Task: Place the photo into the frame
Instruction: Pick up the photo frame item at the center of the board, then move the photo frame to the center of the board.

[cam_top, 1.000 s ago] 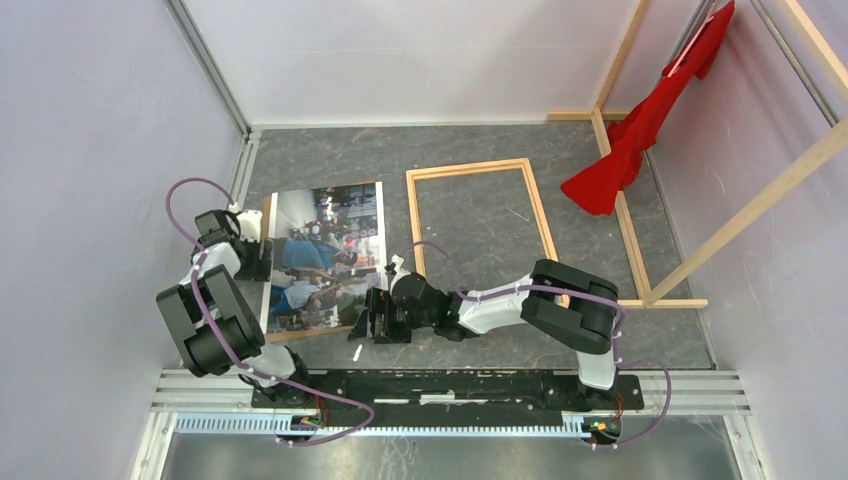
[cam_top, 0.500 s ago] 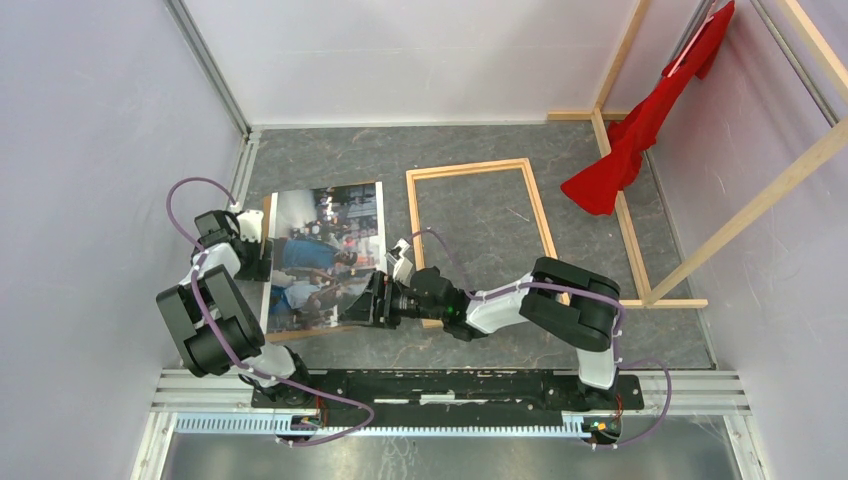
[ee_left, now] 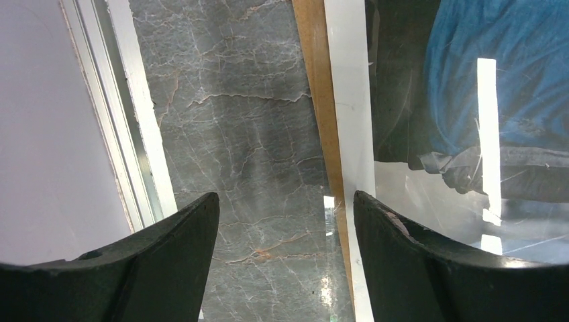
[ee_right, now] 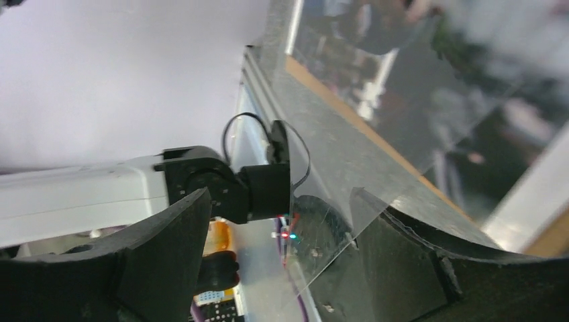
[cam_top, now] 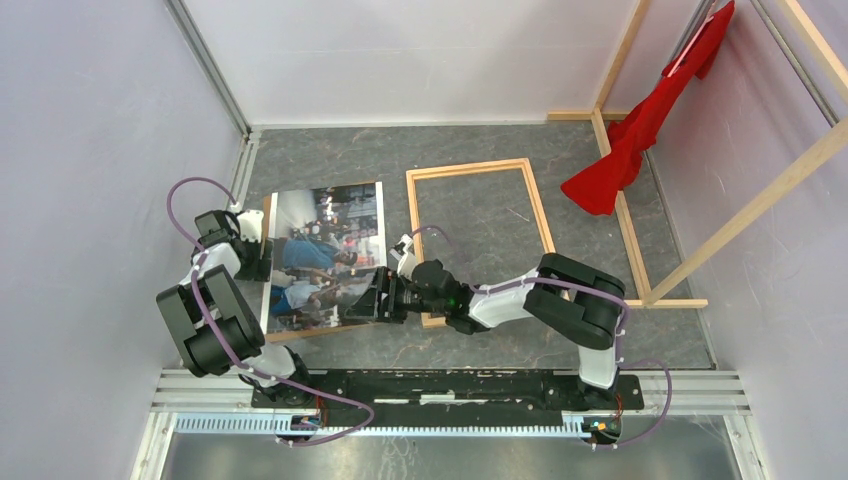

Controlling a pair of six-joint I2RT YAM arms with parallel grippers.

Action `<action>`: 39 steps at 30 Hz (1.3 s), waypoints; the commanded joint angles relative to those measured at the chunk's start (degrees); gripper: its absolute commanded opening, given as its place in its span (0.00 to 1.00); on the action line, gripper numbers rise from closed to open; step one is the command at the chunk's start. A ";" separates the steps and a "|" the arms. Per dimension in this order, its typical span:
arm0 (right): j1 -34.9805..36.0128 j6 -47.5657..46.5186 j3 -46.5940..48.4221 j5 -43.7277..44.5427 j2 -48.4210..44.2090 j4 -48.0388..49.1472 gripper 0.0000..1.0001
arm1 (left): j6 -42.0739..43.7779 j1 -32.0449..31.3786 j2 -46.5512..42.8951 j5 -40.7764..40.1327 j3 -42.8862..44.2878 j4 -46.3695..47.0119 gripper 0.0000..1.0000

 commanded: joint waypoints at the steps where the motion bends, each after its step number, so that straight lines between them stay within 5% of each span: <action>1: -1.34 -4.83 2.19 2.66 -2.79 -10.62 0.80 | 2.83 0.03 1.79 -0.43 -2.07 -6.45 0.80; 10: -1.52 -4.58 4.40 4.07 -0.06 -10.03 0.60 | 3.13 0.07 1.82 0.15 -1.29 -7.62 0.80; 15: -2.21 -7.15 6.97 4.00 -0.04 -12.57 0.19 | 3.17 0.03 1.63 0.27 -0.39 -8.87 0.80; 19: -4.28 -12.04 8.09 3.74 -3.13 -18.64 0.01 | 2.60 0.02 0.43 1.51 3.09 -12.21 0.87; 21: -6.36 -16.44 8.24 4.11 -6.45 -24.02 0.00 | 2.16 0.04 -0.41 2.73 6.14 -14.98 0.98; 28: -17.28 -31.76 2.87 3.34 -21.97 -44.21 0.00 | -0.29 -2.25 -2.23 6.41 17.92 -23.52 1.00; 33: -25.74 -41.78 -2.08 5.09 -33.35 -60.86 0.00 | -5.57 -14.17 -4.28 3.66 19.98 -24.62 1.00; 34: -30.08 -43.67 -5.95 6.74 -38.79 -65.38 0.00 | -8.95 -21.59 -3.48 3.17 21.43 -24.65 1.00; 39: -36.82 -47.53 -7.37 13.26 -44.89 -74.02 0.00 | -13.61 -32.06 1.67 1.91 25.44 -23.94 1.00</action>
